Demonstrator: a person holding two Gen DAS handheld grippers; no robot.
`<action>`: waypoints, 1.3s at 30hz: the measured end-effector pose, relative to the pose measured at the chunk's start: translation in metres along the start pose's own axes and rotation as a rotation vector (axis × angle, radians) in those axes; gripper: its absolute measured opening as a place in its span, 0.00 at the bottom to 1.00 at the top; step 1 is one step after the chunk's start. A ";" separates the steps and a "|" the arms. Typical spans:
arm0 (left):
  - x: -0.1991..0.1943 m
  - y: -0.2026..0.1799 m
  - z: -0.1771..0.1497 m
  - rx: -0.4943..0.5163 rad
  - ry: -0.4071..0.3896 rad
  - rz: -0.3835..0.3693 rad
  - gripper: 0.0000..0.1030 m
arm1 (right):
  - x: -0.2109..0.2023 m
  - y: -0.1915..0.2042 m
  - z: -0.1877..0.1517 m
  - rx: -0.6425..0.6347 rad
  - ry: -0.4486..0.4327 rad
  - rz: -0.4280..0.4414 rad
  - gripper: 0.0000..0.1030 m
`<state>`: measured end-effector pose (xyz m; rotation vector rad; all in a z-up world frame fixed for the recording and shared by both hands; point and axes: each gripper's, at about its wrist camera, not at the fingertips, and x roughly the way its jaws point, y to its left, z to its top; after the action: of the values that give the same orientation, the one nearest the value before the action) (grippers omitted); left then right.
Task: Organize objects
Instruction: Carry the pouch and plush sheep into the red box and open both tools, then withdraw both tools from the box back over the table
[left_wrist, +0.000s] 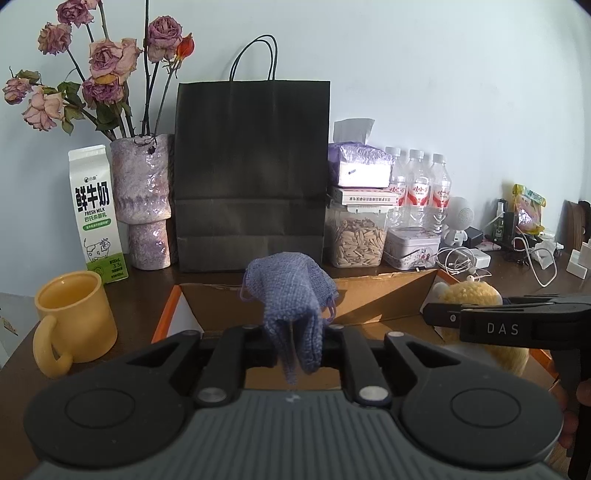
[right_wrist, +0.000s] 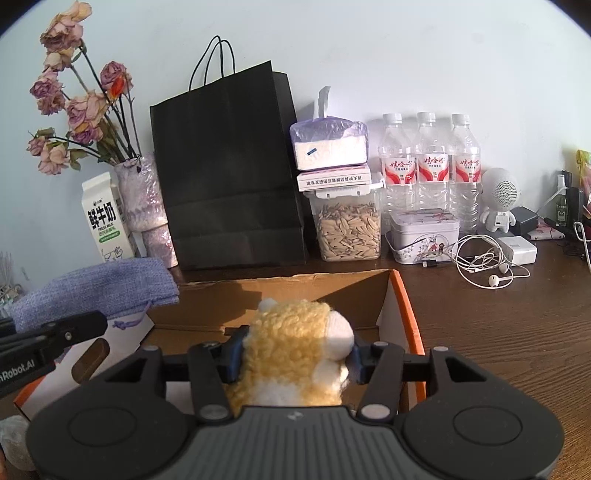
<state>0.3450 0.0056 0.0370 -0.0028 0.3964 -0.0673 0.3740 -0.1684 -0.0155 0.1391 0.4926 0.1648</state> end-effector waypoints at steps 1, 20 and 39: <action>0.000 0.000 0.000 0.000 0.002 0.001 0.37 | 0.000 0.001 0.000 -0.001 0.001 -0.001 0.53; -0.003 0.004 0.002 -0.025 -0.017 0.068 1.00 | -0.005 0.008 0.003 -0.047 0.009 -0.007 1.00; -0.062 0.004 0.002 -0.027 -0.057 0.062 1.00 | -0.059 0.034 -0.008 -0.147 -0.043 -0.008 1.00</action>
<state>0.2895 0.0141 0.0628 -0.0193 0.3398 -0.0004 0.3144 -0.1458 0.0108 -0.0033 0.4367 0.1888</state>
